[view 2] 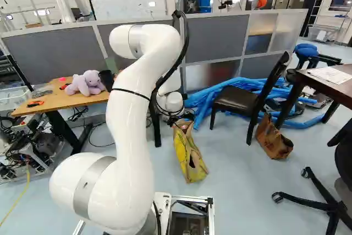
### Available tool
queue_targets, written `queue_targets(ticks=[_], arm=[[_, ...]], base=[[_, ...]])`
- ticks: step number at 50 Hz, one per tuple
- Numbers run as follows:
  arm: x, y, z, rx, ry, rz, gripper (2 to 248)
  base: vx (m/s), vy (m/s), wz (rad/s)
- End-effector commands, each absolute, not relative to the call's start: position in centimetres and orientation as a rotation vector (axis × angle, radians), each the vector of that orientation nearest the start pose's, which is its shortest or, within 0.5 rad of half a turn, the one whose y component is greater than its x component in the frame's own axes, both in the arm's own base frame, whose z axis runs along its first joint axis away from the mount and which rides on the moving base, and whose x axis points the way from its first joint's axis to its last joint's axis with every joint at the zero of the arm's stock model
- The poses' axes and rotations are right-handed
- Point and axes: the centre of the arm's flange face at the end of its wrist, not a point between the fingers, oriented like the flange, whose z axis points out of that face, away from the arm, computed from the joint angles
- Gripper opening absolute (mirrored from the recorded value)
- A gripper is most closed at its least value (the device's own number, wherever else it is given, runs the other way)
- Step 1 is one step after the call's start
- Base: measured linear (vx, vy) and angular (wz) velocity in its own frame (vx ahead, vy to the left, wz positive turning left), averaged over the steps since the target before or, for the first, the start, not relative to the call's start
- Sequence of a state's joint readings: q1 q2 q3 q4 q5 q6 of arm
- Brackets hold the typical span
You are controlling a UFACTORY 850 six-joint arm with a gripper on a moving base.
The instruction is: Pick up the bag on the ground and place it on the table
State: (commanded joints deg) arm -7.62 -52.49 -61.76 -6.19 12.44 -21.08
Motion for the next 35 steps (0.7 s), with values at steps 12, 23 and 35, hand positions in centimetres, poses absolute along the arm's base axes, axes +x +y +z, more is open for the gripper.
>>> queue_targets(ticks=[12, 23, 35], arm=[[55.7, -7.2, 10.4, -3.112, -0.746, -0.561, 247], [56.0, -7.3, 8.8, -3.083, -0.931, -0.534, 247], [56.2, -7.3, 7.1, -3.065, -1.007, -0.511, 247]], base=[[0.0, 0.0, 0.0], [0.0, 0.0, 0.0], [0.0, 0.0, 0.0]])
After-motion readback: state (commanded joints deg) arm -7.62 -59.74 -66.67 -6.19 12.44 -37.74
